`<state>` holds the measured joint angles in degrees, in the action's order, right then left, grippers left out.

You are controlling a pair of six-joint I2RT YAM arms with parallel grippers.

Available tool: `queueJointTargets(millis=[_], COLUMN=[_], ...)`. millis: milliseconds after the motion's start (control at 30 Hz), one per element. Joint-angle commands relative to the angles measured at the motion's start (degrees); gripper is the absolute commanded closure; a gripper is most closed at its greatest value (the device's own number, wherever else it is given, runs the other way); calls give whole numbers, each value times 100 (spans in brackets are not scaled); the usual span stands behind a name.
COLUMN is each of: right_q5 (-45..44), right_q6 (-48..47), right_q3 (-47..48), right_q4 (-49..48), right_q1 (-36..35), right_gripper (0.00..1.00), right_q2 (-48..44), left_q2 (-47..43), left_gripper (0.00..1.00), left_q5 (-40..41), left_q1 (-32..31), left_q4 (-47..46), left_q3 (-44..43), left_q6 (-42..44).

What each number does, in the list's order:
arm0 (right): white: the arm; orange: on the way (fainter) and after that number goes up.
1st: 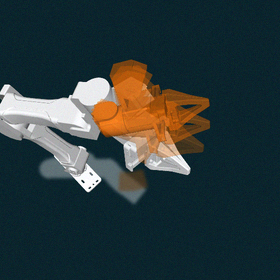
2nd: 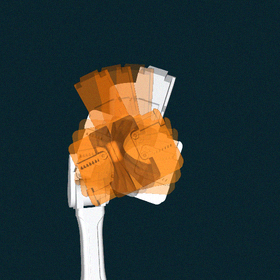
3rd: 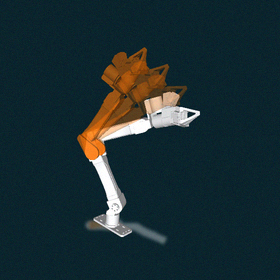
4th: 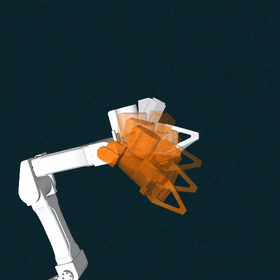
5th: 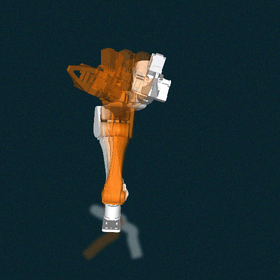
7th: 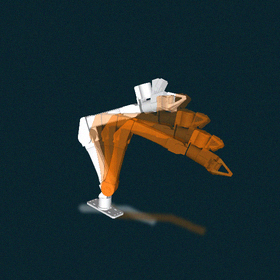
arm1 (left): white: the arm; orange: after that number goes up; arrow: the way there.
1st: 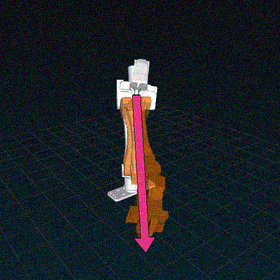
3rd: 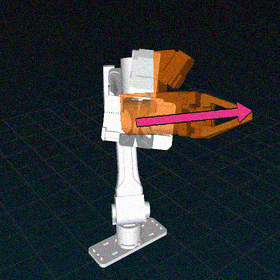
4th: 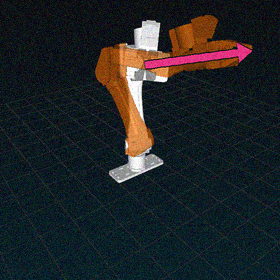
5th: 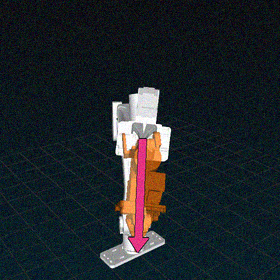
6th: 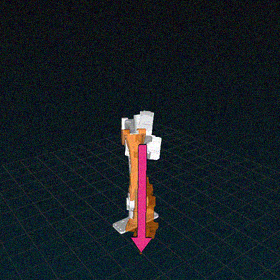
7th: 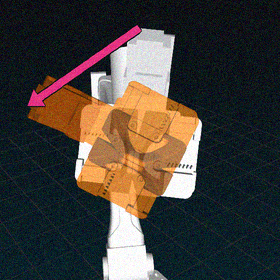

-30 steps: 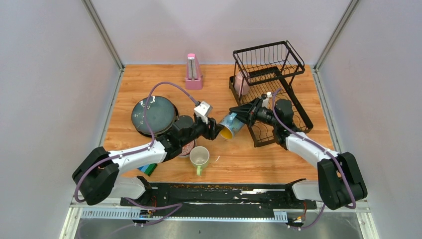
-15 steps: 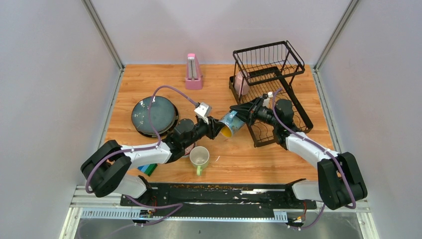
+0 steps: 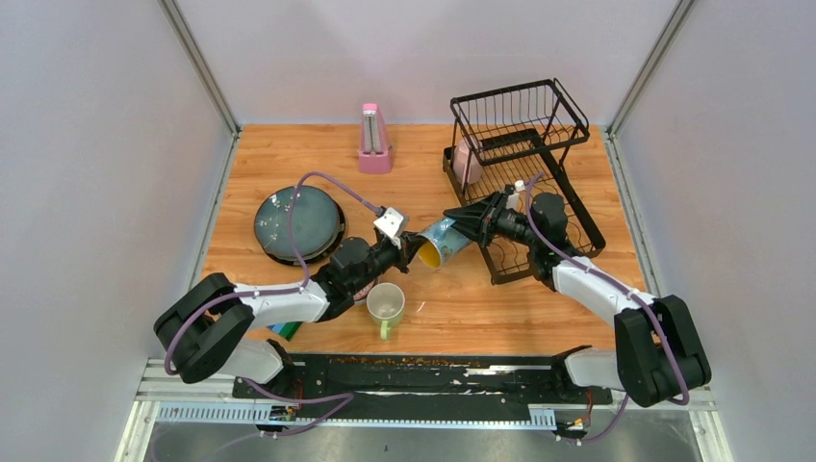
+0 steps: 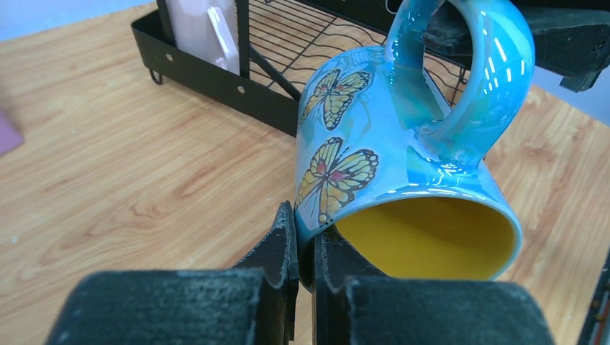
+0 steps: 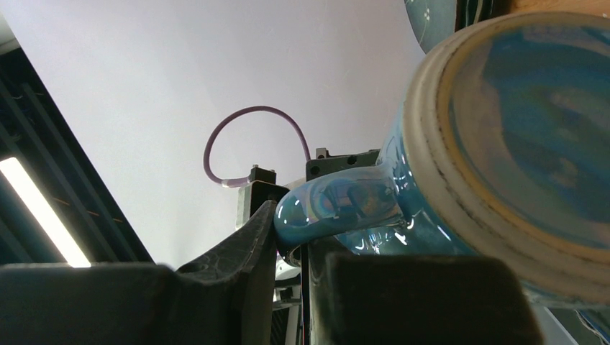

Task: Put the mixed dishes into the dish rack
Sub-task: Turn the cup upside down in the dish rack.

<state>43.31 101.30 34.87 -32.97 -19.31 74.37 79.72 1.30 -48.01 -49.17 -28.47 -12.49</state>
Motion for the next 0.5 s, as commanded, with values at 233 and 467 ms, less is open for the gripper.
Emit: queueJointTargets(millis=[233,467], right_q5=[719,626], right_q6=[-1567,-2098], right_q3=[389,348], right_q4=[1355,1953], right_q1=[-63,48], right_gripper=[63,48], right_q2=[-587,-1033], left_q2=[-1027,-1421], left_gripper=[100,100], left_q5=[631,876], left_q1=[83,122], left_q4=[-495,-255], left_q3=[-80,-111], left_q6=[2036,2667])
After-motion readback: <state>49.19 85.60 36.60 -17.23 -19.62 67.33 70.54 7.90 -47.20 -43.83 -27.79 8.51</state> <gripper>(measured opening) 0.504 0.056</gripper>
